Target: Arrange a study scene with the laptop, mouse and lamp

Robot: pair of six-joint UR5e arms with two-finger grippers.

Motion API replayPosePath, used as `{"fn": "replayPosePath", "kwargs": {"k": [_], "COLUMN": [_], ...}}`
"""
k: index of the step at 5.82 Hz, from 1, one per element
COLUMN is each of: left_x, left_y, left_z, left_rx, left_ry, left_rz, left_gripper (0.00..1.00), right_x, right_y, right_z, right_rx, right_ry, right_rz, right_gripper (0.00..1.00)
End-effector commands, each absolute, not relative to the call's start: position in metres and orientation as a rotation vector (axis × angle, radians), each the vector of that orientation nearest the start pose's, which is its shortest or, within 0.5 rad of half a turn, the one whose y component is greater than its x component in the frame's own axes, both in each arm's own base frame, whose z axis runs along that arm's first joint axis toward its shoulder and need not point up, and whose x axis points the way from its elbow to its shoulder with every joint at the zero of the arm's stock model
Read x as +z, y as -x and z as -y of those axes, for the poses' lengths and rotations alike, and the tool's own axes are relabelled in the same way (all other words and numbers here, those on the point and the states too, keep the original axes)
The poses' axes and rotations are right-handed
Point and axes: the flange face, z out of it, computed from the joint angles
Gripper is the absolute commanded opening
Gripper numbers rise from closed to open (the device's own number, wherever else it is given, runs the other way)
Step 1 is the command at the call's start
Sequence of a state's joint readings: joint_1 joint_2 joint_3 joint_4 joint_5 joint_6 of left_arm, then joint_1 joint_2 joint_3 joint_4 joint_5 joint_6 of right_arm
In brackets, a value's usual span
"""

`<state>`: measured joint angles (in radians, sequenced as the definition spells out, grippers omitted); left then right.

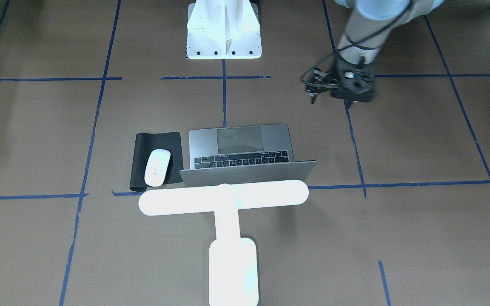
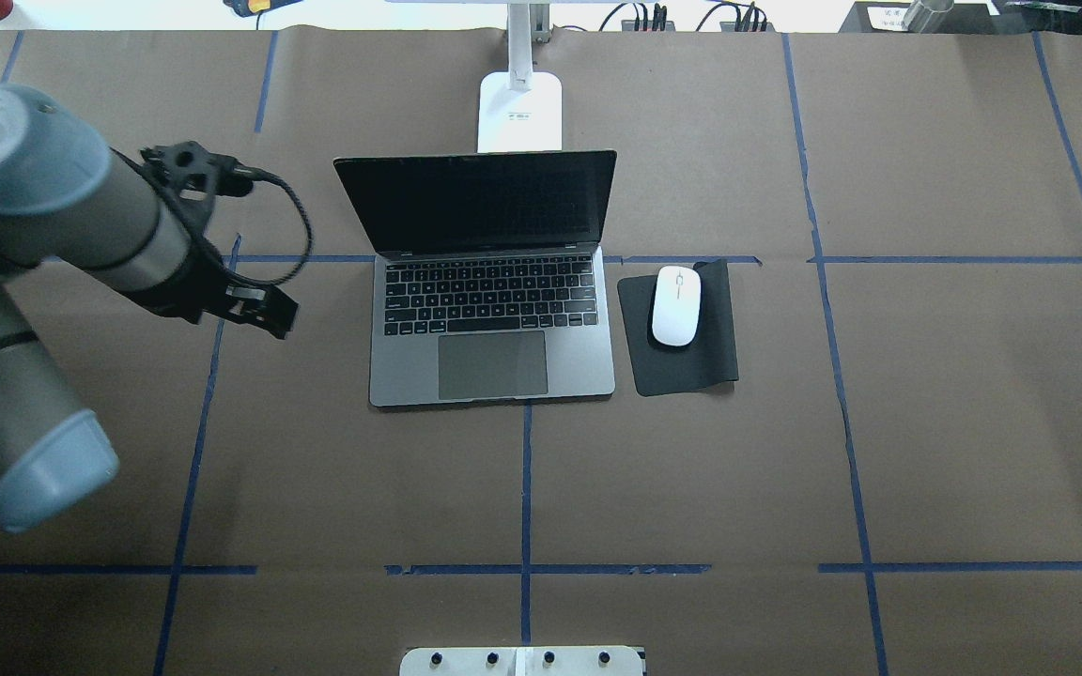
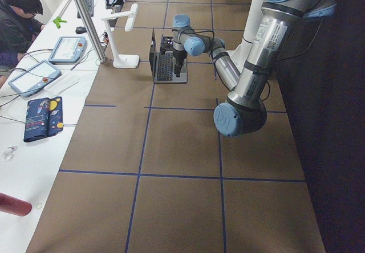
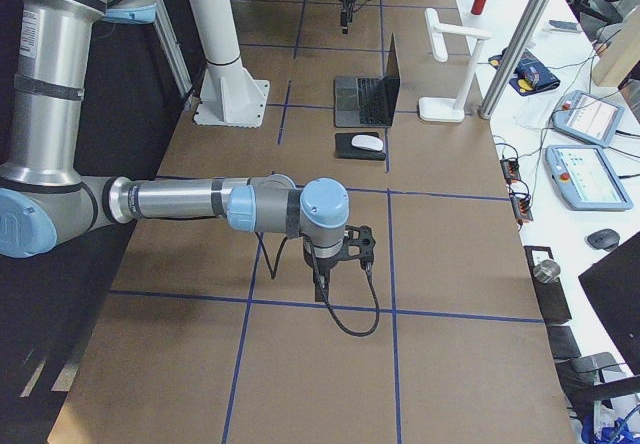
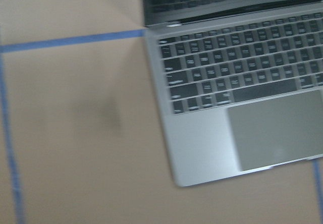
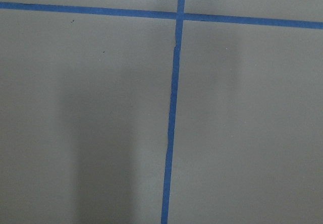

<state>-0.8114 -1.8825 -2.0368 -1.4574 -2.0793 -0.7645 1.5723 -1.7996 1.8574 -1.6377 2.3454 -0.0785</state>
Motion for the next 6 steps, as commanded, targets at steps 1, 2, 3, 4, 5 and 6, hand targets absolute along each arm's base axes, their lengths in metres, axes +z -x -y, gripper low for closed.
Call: {"fn": "replayPosePath", "kwargs": {"k": [1,2,3,4,5,6], "left_x": [0.382,0.434,0.476,0.535,0.595,0.620], "left_y": [-0.172,-0.118,-0.078,-0.037,0.003,0.045], "left_z": [0.484,0.477,0.465,0.453,0.452,0.450], "left_rx": [0.219,0.239,0.239,0.238,0.242,0.169], "left_ry": [-0.118,-0.103,-0.092,-0.054,-0.029,-0.032], "left_rz": [-0.824,-0.812,-0.785,-0.764,-0.756,-0.753], "left_gripper": [1.00,1.00,1.00,1.00,1.00,1.00], "right_x": [0.636,0.634,0.634,0.634,0.637,0.639], "right_y": [-0.064,-0.064,-0.064,-0.064,-0.064,-0.064], "right_z": [0.392,0.395,0.396,0.398,0.397,0.396], "right_rx": [-0.077,-0.077,-0.077,-0.081,-0.075,-0.073], "right_ry": [-0.051,-0.056,-0.057,-0.060,-0.051,-0.047], "right_rz": [0.773,0.776,0.778,0.776,0.778,0.781], "right_gripper": [1.00,1.00,1.00,1.00,1.00,1.00]}}
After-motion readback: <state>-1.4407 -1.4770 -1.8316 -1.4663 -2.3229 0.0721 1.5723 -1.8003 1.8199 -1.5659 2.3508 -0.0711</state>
